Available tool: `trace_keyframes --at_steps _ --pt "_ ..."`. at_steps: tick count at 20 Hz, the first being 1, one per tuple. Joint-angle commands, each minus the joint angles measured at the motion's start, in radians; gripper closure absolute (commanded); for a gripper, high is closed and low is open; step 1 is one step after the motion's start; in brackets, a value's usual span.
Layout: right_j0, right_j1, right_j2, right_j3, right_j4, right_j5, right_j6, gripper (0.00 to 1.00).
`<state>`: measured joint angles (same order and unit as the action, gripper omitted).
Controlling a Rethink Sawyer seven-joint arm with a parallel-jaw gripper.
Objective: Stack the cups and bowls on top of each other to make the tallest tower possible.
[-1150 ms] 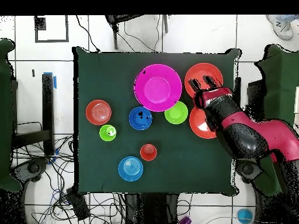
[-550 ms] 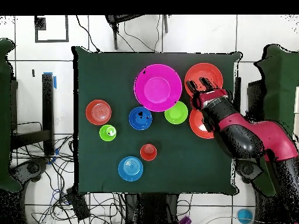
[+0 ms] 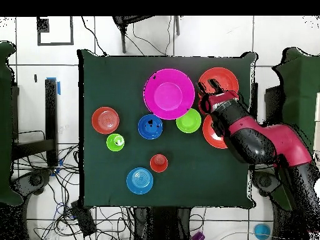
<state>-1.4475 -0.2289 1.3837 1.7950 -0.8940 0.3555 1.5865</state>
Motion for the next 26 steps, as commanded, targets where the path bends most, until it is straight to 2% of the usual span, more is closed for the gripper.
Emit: trace_keyframes --at_steps 1,3,9,15,19,26 --pt "0.12 0.059 -0.07 -0.167 -0.009 0.182 -0.449 0.0" --pt "0.136 0.05 -0.072 -0.196 0.007 0.201 -0.449 0.0" --pt "0.172 0.084 -0.08 -0.278 0.042 0.235 -0.496 0.0" --pt "0.19 0.12 -0.078 -0.356 0.072 0.284 -0.618 0.0" --pt "0.19 0.123 -0.088 -0.381 0.077 0.305 -0.671 0.0" --pt "0.193 0.11 -0.104 -0.374 0.101 0.308 -0.657 0.0"
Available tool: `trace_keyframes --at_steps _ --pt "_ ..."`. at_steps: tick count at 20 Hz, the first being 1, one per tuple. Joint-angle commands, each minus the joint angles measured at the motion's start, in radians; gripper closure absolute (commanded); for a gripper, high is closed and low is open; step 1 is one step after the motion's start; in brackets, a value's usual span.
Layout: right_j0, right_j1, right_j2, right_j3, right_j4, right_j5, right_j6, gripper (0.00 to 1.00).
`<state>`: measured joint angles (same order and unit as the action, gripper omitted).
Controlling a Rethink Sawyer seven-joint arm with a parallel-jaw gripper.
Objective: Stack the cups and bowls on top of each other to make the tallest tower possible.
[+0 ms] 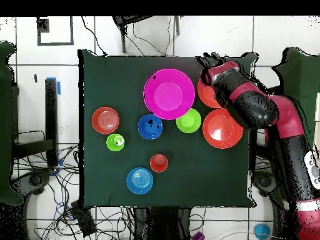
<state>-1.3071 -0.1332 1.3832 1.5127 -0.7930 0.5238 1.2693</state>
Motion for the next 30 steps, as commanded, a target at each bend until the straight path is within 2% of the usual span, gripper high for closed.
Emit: trace_keyframes --at_steps 1,3,5,7,9,10,12,14,15,16,20,23,26,30 --pt "0.053 0.01 -0.105 -0.088 0.001 0.141 -0.337 0.0" --pt "0.053 -0.011 -0.107 -0.064 0.004 0.139 -0.303 0.0" --pt "0.048 -0.05 -0.103 -0.02 0.011 0.119 -0.218 0.0" --pt "0.038 -0.123 -0.091 0.047 0.002 0.067 -0.109 0.0" --pt "0.033 -0.272 -0.109 0.144 -0.007 0.095 -0.009 0.0" --pt "0.023 -0.357 -0.114 0.212 0.006 0.091 0.094 0.0" --pt "0.015 -0.472 -0.121 0.291 0.025 0.085 0.192 0.0" --pt "0.015 -0.566 -0.129 0.352 0.053 0.104 0.238 0.0" --pt "0.015 -0.596 -0.133 0.371 0.062 0.096 0.253 0.0" --pt "0.014 -0.649 -0.136 0.407 0.077 0.067 0.309 0.0" --pt "0.002 -0.793 -0.137 0.499 0.16 0.052 0.389 0.0" --pt "-0.014 -0.842 -0.138 0.532 0.207 0.085 0.356 0.0" --pt "-0.03 -0.867 -0.137 0.555 0.225 0.082 0.328 0.0" --pt "-0.046 -0.939 -0.125 0.59 0.277 0.077 0.35 0.0"
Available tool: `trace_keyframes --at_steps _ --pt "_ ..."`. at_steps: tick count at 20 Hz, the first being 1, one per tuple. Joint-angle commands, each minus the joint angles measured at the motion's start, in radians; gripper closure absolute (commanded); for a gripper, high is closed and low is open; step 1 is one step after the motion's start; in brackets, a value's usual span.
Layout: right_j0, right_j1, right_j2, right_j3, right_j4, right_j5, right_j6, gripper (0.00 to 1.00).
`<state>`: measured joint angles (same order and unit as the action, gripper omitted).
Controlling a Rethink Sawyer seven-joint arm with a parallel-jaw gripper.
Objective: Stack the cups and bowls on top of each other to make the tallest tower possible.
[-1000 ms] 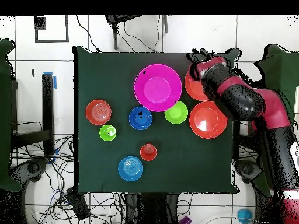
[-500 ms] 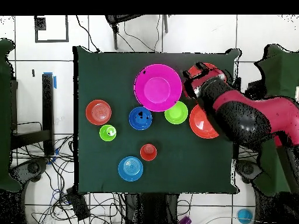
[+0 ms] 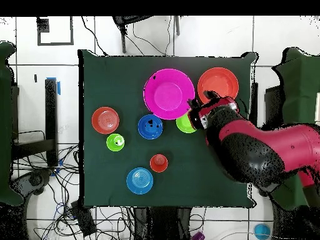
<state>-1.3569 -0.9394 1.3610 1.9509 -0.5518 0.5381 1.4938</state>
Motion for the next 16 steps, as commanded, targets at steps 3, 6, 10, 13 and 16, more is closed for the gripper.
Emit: trace_keyframes --at_steps 3,6,10,13,16 --pt "0.019 -0.116 -0.136 0.169 0.012 0.01 0.134 0.0" --pt "0.031 -0.068 -0.166 0.177 -0.083 -0.148 0.132 0.0" --pt "0.025 -0.081 -0.176 0.184 -0.003 -0.064 0.11 0.0" --pt "0.032 -0.092 -0.197 0.187 0.051 0.009 0.094 0.0" --pt "0.059 -0.063 -0.258 0.179 0.041 0.066 0.073 0.0"
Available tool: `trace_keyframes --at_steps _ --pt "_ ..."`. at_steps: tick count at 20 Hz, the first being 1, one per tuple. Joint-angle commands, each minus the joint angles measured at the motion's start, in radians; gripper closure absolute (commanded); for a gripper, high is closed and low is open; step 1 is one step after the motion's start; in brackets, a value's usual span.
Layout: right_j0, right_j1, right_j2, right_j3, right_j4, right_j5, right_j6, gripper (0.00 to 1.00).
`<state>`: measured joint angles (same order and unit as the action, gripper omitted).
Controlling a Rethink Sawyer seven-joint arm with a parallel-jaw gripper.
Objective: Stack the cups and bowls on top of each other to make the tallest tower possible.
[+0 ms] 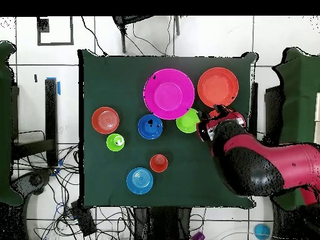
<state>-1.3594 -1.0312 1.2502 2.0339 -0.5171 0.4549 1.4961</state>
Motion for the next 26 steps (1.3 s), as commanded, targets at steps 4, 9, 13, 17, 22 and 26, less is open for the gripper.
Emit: trace_keyframes --at_steps 4,9,13,17,22,26 --pt "0.124 0.114 -0.276 0.05 -0.061 0.236 0.049 0.0" --pt "0.168 0.205 -0.383 -0.006 -0.137 0.196 0.046 0.0" --pt "0.188 0.256 -0.435 -0.049 -0.166 0.204 0.014 0.0" --pt "0.201 0.291 -0.468 -0.085 -0.2 0.218 -0.034 0.0" --pt "0.199 0.299 -0.484 -0.118 -0.177 0.246 -0.045 0.0" --pt "0.189 0.339 -0.488 -0.165 -0.185 0.259 -0.099 0.0"
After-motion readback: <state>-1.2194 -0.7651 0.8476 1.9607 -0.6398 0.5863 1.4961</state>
